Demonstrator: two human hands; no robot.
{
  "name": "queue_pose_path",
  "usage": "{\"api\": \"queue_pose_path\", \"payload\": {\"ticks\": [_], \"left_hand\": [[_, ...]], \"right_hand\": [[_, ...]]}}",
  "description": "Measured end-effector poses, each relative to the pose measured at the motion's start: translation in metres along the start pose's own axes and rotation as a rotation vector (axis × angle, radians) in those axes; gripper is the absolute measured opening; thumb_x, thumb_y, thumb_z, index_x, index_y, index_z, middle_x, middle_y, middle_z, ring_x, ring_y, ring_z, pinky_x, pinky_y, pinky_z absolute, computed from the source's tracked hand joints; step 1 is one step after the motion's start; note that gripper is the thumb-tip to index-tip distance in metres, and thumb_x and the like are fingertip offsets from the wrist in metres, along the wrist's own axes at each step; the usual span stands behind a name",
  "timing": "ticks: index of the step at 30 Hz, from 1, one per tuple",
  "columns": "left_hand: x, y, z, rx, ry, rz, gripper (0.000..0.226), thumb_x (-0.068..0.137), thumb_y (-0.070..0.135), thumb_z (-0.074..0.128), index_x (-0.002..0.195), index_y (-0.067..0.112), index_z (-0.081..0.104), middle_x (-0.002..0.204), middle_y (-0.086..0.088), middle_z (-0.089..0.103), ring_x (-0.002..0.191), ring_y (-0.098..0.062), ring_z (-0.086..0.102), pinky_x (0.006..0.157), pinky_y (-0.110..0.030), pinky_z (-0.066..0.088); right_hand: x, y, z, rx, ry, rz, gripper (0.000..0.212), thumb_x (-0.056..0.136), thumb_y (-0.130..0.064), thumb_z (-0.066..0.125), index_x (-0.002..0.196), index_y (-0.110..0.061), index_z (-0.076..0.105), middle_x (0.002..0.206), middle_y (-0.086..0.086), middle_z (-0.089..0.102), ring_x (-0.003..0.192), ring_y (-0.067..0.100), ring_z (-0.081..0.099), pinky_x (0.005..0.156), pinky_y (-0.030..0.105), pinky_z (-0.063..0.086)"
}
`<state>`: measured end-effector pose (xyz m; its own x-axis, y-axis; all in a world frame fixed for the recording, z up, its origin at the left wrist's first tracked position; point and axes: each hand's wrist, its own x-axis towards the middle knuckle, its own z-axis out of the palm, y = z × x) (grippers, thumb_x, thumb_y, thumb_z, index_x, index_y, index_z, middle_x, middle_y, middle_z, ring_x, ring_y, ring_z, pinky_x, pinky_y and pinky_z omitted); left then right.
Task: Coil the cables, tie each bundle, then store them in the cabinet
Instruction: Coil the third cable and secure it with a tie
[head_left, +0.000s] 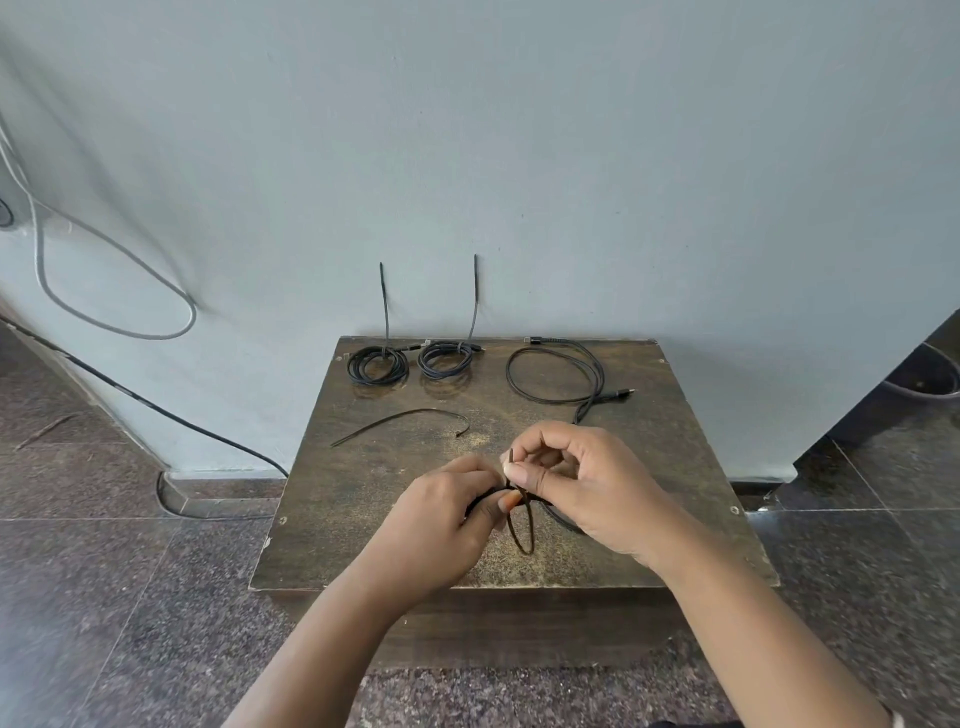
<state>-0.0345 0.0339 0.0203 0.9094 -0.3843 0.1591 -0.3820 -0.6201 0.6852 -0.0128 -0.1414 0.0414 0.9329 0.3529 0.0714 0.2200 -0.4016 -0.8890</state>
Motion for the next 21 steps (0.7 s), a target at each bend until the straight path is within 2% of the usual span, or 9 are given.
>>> {"api": "queue_pose_path", "payload": {"ticks": [2,6,11,16,21], "left_hand": [[0.000,-0.004,0.003,0.047,-0.036,-0.043,0.033,0.098,0.031,0.046,0.077,0.010,0.061,0.081,0.005,0.054,0.071,-0.011,0.052,0.066,-0.024,0.040],[0.000,-0.007,0.009,0.067,-0.066,-0.164,0.037,0.099,0.038,0.039,0.079,0.010,0.053,0.070,-0.001,0.057,0.066,-0.020,0.053,0.064,-0.035,0.041],[0.003,-0.007,0.011,0.079,-0.052,-0.178,0.033,0.099,0.038,0.036,0.075,0.018,0.042,0.062,0.005,0.049,0.066,-0.026,0.053,0.061,-0.034,0.034],[0.005,-0.003,0.011,0.040,-0.062,-0.177,0.036,0.099,0.041,0.035,0.065,0.027,0.035,0.060,0.006,0.047,0.060,-0.020,0.046,0.062,-0.034,0.031],[0.005,-0.004,0.010,-0.008,-0.059,-0.178,0.036,0.099,0.041,0.036,0.066,0.026,0.036,0.059,0.006,0.046,0.059,-0.019,0.044,0.061,-0.033,0.031]], "right_hand": [[0.000,-0.002,0.001,0.043,0.066,-0.023,0.003,0.086,-0.020,0.069,0.084,-0.017,0.069,0.090,0.005,0.071,0.081,0.022,0.065,0.076,0.040,0.054],[0.000,-0.006,0.000,0.095,0.179,-0.103,0.007,0.085,-0.010,0.069,0.081,-0.015,0.066,0.087,0.000,0.070,0.084,0.019,0.063,0.079,0.042,0.052],[-0.003,-0.011,0.008,0.142,0.260,-0.132,0.012,0.084,-0.007,0.069,0.078,-0.016,0.066,0.082,-0.002,0.069,0.085,0.020,0.061,0.080,0.038,0.048],[-0.005,-0.014,0.011,0.318,0.364,-0.139,0.012,0.083,0.003,0.068,0.076,-0.006,0.063,0.082,0.014,0.067,0.087,0.041,0.056,0.082,0.046,0.048],[-0.006,-0.016,0.015,0.376,0.393,-0.157,0.015,0.082,0.008,0.066,0.074,-0.005,0.062,0.080,0.017,0.066,0.085,0.037,0.058,0.083,0.044,0.048]]}}
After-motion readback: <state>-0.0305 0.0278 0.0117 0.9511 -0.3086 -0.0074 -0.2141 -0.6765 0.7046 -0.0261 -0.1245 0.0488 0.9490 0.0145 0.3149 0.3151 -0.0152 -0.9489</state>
